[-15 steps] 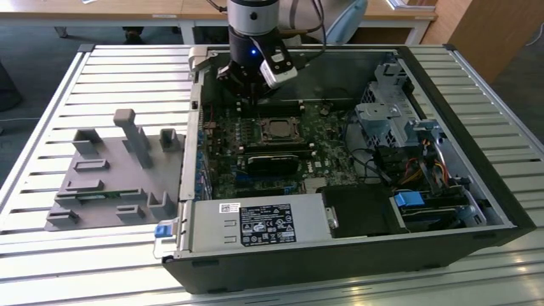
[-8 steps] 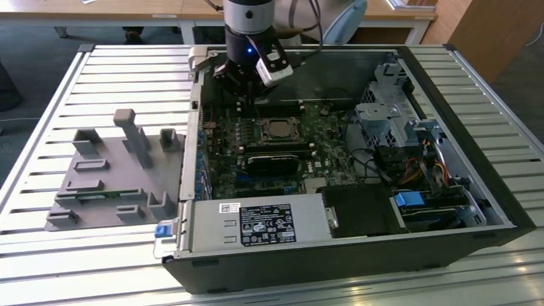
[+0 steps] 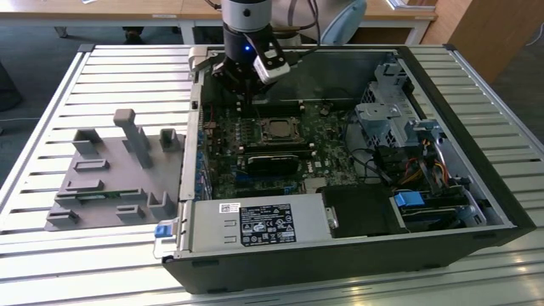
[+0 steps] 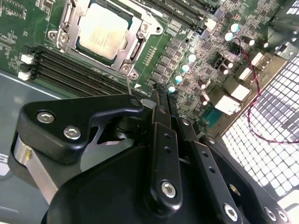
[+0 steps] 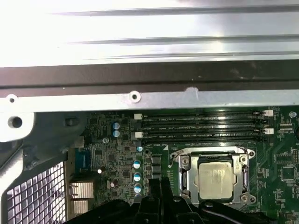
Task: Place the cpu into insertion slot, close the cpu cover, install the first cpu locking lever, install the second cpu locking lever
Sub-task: 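Install the first cpu locking lever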
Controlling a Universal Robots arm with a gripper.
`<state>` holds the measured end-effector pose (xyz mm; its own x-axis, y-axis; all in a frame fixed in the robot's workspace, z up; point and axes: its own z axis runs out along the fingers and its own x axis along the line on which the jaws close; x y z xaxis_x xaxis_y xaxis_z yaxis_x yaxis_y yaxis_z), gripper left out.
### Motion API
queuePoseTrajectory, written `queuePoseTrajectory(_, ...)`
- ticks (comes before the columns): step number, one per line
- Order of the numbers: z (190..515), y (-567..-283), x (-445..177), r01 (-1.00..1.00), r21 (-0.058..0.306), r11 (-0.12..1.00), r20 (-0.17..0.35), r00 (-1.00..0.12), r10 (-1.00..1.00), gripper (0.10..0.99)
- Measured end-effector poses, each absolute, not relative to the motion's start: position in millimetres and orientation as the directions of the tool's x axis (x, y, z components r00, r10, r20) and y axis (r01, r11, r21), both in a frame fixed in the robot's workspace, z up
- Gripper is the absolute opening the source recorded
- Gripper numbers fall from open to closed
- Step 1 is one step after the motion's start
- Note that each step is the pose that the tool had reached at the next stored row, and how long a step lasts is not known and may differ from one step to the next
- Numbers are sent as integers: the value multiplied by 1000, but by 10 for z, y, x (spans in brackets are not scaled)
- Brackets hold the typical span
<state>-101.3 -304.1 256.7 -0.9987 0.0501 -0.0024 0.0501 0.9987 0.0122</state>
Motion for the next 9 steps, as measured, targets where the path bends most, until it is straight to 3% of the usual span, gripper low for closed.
queuePoseTrajectory(9,2555,-3007,-1024,50,28,998,-2,-999,50,153)
